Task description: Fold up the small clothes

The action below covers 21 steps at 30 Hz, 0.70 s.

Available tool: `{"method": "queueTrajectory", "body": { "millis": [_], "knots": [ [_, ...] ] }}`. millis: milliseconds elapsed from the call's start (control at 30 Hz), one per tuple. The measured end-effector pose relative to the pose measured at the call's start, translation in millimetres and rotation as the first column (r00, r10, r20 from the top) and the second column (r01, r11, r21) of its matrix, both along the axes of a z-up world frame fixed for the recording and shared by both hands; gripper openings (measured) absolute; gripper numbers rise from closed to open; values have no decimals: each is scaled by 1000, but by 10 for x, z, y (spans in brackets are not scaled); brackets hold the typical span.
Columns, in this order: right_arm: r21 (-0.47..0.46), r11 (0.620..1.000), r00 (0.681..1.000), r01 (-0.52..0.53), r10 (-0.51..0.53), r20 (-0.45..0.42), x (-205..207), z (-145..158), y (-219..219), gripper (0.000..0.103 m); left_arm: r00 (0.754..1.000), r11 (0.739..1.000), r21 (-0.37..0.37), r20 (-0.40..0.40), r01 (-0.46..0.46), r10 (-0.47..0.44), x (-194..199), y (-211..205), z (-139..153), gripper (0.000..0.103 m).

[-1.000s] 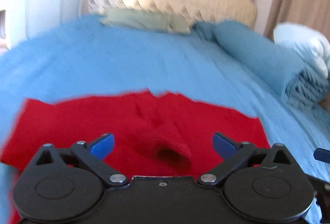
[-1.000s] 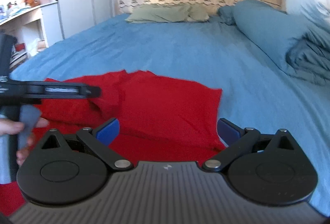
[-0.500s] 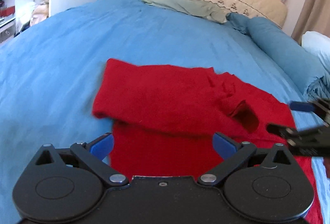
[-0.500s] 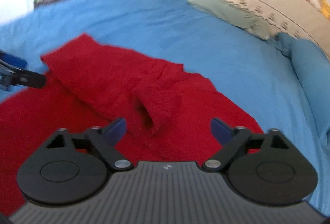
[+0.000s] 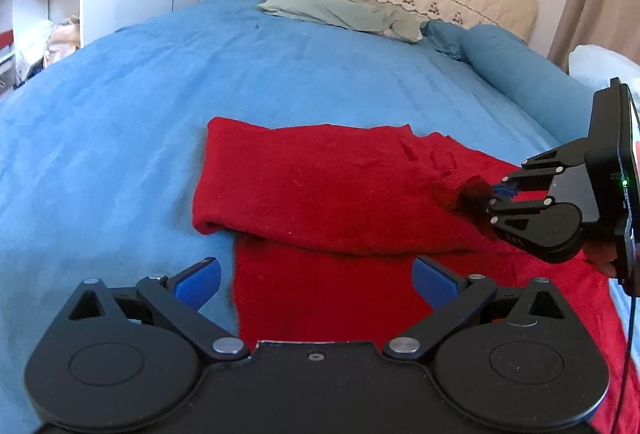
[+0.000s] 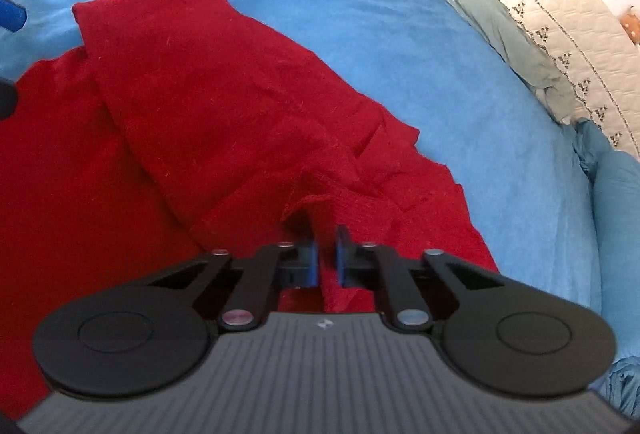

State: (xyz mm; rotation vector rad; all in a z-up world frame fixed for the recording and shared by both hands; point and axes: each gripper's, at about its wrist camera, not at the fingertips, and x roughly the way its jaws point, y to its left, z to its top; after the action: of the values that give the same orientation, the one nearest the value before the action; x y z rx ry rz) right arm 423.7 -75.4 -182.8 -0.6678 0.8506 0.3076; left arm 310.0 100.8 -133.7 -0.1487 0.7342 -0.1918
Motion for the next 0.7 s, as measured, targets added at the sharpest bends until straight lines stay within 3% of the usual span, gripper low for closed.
{"method": "queueTrajectory", "body": {
  "millis": [133, 267, 467, 567, 700],
  "knots": [
    [54, 997, 998, 45, -48, 46, 36, 194, -96, 20, 1000, 1000, -3, -9, 4, -4, 20, 0, -7, 103],
    [219, 966, 983, 139, -161, 87, 155, 608, -402, 20, 999, 1000, -1, -30, 10, -10, 61, -33, -33, 103],
    [462, 832, 905, 307, -405, 129, 143, 1005, -1166, 20, 999, 1000, -10, -45, 1, -2, 119, -51, -58, 103],
    [505, 772, 855, 385, -504, 119, 19, 943, -1527, 20, 998, 1000, -22, -54, 12, -13, 147, -30, -79, 103],
    [523, 693, 800, 496, -599, 36, -91, 639, -1864, 20, 998, 1000, 3, -62, 28, -28, 188, -58, -111, 103]
  ]
}}
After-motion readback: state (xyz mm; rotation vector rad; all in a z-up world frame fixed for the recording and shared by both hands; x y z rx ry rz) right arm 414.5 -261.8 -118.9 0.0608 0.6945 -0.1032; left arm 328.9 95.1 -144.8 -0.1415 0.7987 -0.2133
